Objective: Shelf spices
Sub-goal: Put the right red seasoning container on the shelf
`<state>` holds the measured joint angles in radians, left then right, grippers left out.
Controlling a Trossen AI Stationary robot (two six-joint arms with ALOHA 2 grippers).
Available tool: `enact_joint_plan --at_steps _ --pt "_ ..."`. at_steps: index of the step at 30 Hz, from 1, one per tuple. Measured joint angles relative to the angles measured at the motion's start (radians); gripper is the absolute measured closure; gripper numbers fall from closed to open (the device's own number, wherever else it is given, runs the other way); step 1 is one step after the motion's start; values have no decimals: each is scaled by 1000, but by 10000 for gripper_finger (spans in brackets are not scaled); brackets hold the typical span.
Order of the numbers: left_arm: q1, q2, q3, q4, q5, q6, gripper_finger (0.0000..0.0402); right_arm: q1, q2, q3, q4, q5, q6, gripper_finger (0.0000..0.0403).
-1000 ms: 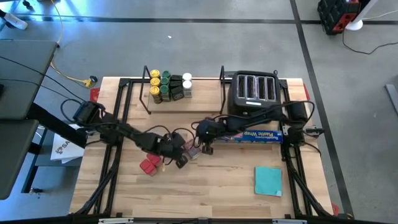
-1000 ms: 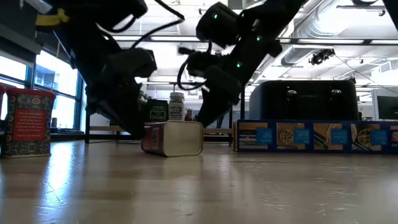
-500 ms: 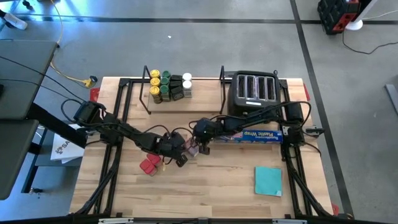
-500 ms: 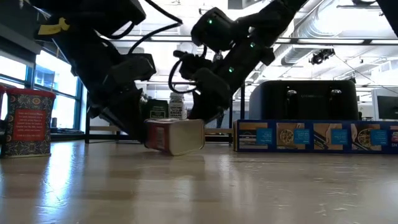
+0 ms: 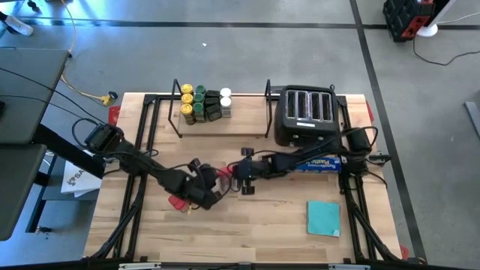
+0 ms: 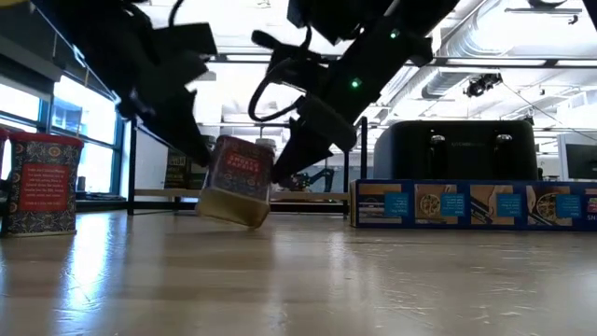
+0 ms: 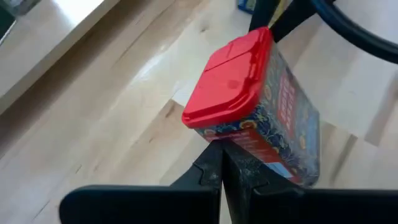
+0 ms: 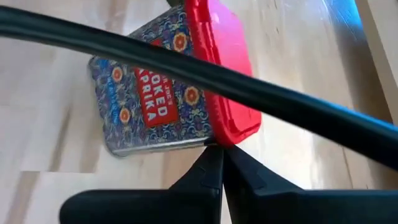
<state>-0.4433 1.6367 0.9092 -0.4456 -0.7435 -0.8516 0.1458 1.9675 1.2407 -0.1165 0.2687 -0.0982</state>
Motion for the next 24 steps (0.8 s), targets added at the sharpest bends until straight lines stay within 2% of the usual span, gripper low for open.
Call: enact_joint_plan --at_steps 10,19,24 --pt "-105 0 1 10 -61 -44 401 47 0 2 5 50 -14 403" --pt "-121 0 1 -21 -47 -68 401 59 0 3 -36 106 5 401" --pt "-134 -1 1 -138 -23 -178 401 44 -54 3 -159 145 19 370"
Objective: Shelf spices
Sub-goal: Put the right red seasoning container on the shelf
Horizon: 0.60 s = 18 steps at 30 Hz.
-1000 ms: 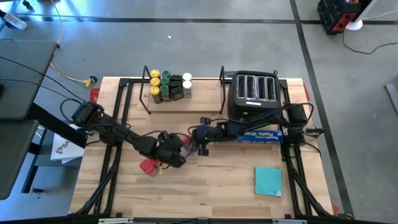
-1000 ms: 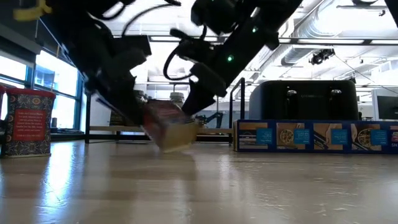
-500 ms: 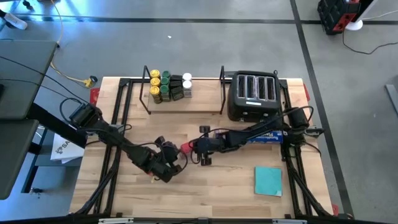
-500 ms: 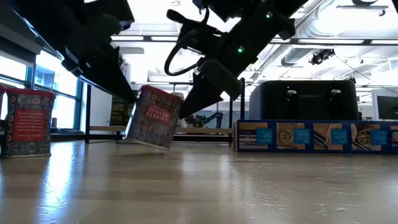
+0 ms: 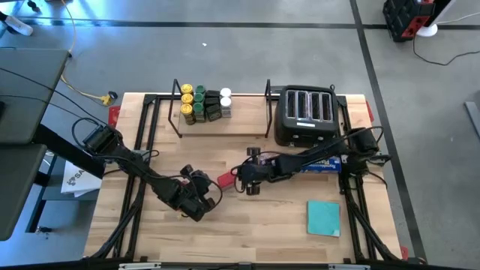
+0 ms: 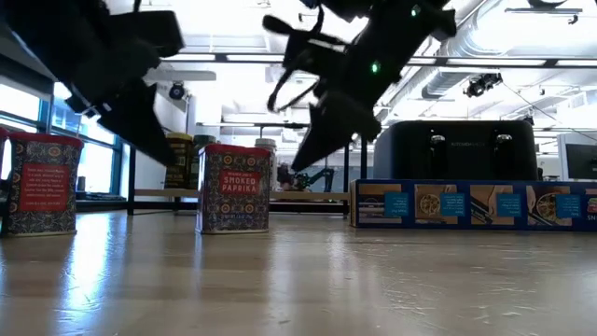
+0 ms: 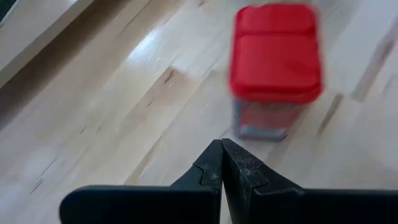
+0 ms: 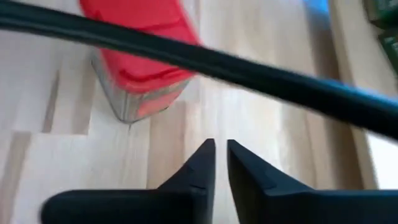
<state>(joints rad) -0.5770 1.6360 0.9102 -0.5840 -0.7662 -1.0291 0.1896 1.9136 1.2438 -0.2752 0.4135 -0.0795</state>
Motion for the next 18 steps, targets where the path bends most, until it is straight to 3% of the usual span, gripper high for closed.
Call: enact_joint_plan --at_steps 3,10,18 --pt "-25 -6 3 -88 -5 -83 401 -13 -40 0 -8 -66 -8 335" --pt "-83 -7 14 -189 -7 -230 401 -27 -54 0 141 -362 -126 221" --pt "-112 -7 14 -205 -28 -279 401 -53 -35 0 322 -428 -151 89"
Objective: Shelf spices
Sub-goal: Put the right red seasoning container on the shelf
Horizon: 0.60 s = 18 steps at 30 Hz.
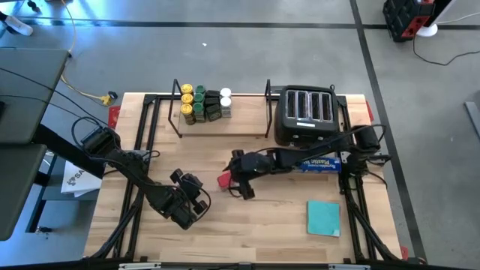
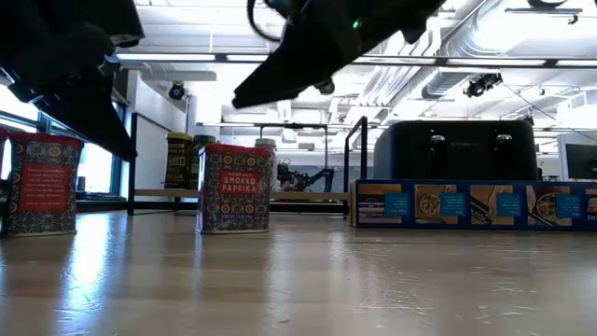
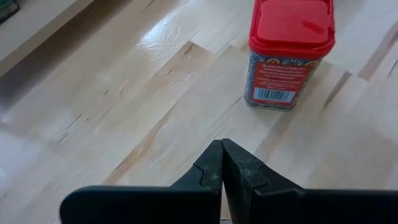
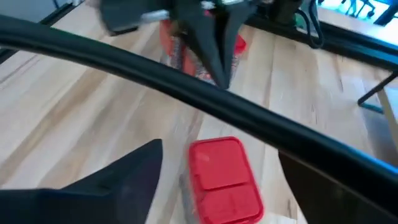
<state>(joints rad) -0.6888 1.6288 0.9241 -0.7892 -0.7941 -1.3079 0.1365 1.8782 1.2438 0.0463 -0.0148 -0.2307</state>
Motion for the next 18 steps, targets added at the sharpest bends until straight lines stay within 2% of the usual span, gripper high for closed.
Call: enact_joint_plan --at_steps 5,18 --pt "0 0 0 0 -1 0 401 -46 57 -1 25 -119 13 61" --pt "0 0 0 2 -2 0 401 -53 129 -2 44 -133 12 64"
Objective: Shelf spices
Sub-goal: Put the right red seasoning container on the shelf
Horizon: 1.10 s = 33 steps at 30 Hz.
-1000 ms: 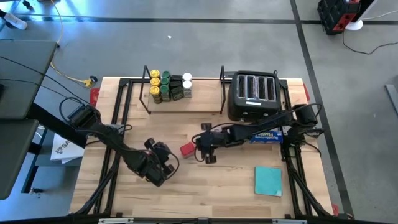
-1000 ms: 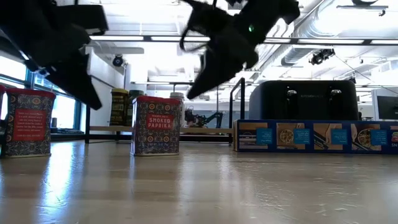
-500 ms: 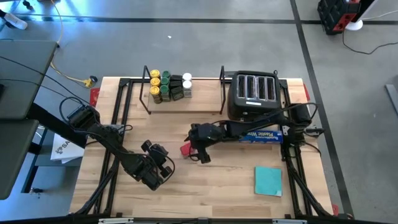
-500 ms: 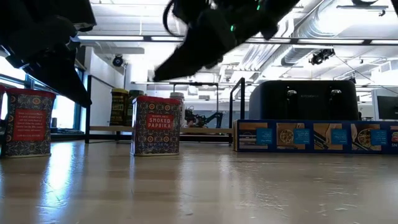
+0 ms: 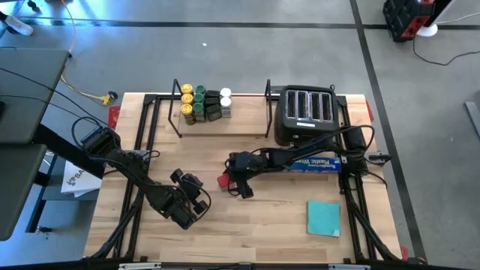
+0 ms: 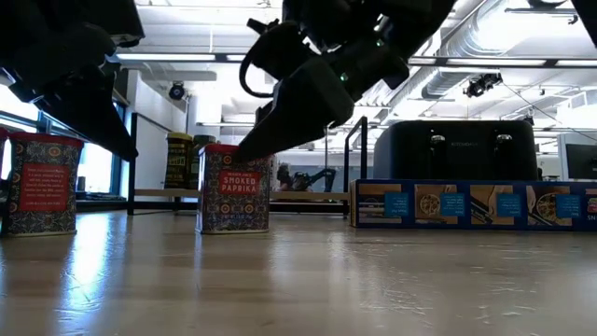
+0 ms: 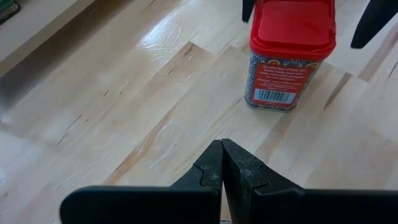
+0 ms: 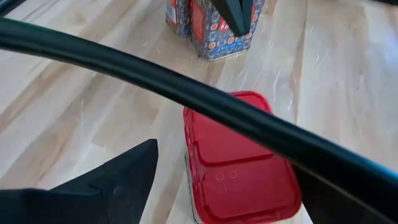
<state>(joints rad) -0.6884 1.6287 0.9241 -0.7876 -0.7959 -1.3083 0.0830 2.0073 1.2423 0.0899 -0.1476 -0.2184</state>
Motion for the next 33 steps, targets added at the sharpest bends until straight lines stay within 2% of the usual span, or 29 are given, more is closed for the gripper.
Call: enact_joint_plan --at_steps 6,15,21,26,30,33 --pt "0 0 0 0 0 0 401 0 6 0 31 -3 32 99" --pt "0 0 0 -1 0 1 401 0 3 1 -21 -2 34 195" --pt "0 0 0 -1 0 0 401 4 -49 -2 -77 74 35 196" --pt "0 0 -1 1 0 0 401 -15 -215 -1 -185 172 -27 196" --pt "0 0 -1 5 0 0 401 -95 -355 -1 -252 239 -91 196" --pt "0 0 -1 8 0 0 401 -205 -417 24 -266 238 -95 196"
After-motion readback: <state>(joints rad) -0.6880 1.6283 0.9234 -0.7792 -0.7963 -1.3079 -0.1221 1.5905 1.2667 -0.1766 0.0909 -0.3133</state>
